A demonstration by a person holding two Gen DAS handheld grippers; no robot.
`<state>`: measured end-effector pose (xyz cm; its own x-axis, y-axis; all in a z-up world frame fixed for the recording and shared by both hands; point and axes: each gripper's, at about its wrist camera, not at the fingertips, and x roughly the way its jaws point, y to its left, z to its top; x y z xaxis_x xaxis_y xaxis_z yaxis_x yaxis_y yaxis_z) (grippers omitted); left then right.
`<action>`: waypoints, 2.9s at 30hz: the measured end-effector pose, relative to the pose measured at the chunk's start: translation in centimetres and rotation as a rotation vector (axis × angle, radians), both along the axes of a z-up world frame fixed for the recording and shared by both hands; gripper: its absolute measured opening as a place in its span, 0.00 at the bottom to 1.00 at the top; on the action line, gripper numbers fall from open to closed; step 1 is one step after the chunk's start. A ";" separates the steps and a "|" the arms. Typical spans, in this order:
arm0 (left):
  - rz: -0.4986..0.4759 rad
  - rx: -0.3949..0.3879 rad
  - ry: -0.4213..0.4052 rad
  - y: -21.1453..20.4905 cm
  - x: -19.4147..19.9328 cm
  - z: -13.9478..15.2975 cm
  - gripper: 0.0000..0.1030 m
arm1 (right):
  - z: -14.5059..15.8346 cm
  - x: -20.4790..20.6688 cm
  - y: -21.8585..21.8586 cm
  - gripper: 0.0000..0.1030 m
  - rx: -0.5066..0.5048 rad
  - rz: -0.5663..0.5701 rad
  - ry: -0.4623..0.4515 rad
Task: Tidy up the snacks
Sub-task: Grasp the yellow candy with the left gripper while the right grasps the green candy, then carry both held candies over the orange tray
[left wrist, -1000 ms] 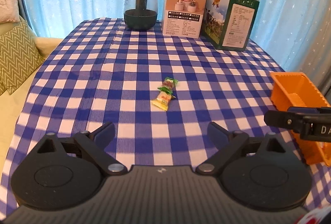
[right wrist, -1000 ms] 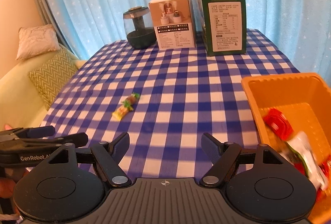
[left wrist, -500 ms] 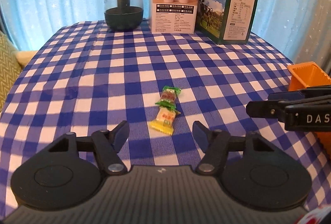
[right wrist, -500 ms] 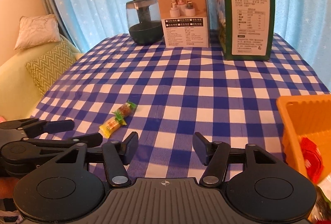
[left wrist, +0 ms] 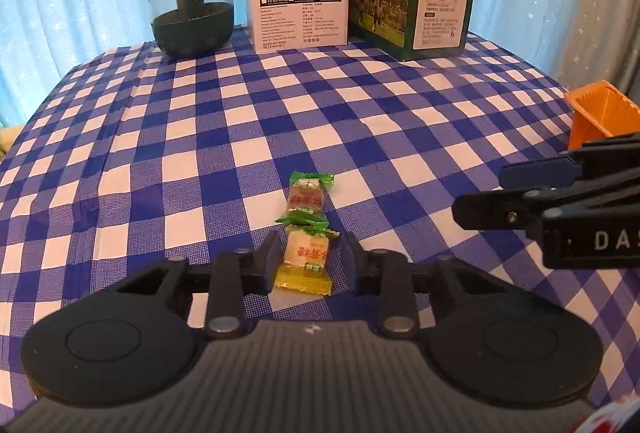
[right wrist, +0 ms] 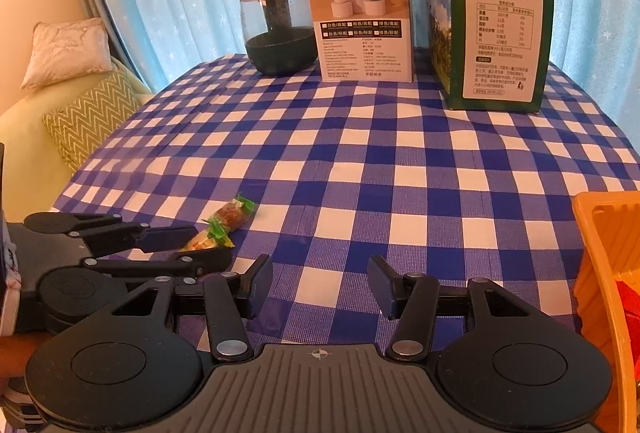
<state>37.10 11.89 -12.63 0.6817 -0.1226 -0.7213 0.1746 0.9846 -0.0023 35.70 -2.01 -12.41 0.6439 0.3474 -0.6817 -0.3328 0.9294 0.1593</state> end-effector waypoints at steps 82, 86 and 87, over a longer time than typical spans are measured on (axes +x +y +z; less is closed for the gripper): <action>0.190 -0.070 -0.073 -5.4 -14.7 8.6 0.19 | 5.7 -12.7 -5.2 0.21 -0.024 -0.136 -0.079; 0.181 -0.088 -0.068 -7.0 -17.0 9.5 0.19 | 6.9 -15.3 -6.3 0.21 -0.014 -0.156 -0.083; 0.177 -0.090 -0.068 -7.4 -17.6 9.7 0.19 | 7.2 -15.9 -6.6 0.21 -0.011 -0.161 -0.083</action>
<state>19.50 4.53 -2.92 0.7451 -0.0588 -0.6644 0.0020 0.9963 -0.0860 19.76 -8.59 -5.26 0.7451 0.2280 -0.6268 -0.1908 0.9734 0.1272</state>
